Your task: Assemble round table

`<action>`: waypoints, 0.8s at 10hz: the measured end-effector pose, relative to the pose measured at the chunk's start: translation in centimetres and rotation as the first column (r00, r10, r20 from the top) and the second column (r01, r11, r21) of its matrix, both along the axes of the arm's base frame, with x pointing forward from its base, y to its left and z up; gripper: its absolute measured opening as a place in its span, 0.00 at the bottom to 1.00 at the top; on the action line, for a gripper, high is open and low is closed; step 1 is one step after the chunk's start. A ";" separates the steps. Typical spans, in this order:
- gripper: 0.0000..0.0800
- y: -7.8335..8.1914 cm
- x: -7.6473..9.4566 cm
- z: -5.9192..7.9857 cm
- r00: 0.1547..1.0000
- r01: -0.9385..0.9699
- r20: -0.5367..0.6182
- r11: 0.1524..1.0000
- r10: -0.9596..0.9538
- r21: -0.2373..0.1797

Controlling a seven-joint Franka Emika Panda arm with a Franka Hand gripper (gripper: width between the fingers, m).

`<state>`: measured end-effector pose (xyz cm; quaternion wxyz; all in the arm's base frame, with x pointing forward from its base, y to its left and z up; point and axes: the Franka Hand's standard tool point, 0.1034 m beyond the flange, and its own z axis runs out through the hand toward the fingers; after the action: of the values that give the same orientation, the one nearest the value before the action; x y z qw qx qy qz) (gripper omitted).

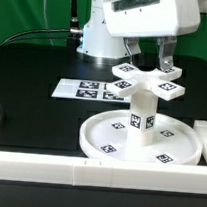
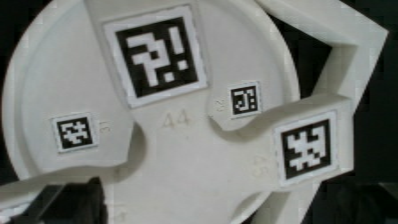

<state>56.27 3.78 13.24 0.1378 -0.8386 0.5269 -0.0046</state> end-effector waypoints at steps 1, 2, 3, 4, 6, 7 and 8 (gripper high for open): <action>0.81 0.1 0.1 0.1 0.991 -0.131 0.029 0.991 0.132 -0.022; 0.81 0.1 0.2 0.1 0.974 -0.221 0.047 0.975 0.222 -0.039; 0.81 0.1 0.1 0.1 0.954 -0.290 0.060 0.955 0.293 -0.054; 0.81 0.0 0.1 0.0 0.934 -0.347 0.071 0.935 0.351 -0.068; 0.81 0.0 0.1 0.0 0.880 -0.458 0.089 0.884 0.466 -0.098; 0.81 0.1 0.1 0.1 0.795 -0.585 0.084 0.796 0.601 -0.153; 0.81 0.1 0.1 0.1 0.709 -0.679 0.074 0.707 0.701 -0.196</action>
Offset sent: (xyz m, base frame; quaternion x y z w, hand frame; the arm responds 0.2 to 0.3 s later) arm 0.0000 0.0000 0.0000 0.0000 0.0000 -0.1938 0.9810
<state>56.40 3.89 13.36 0.1018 -0.9802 0.1610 -0.0533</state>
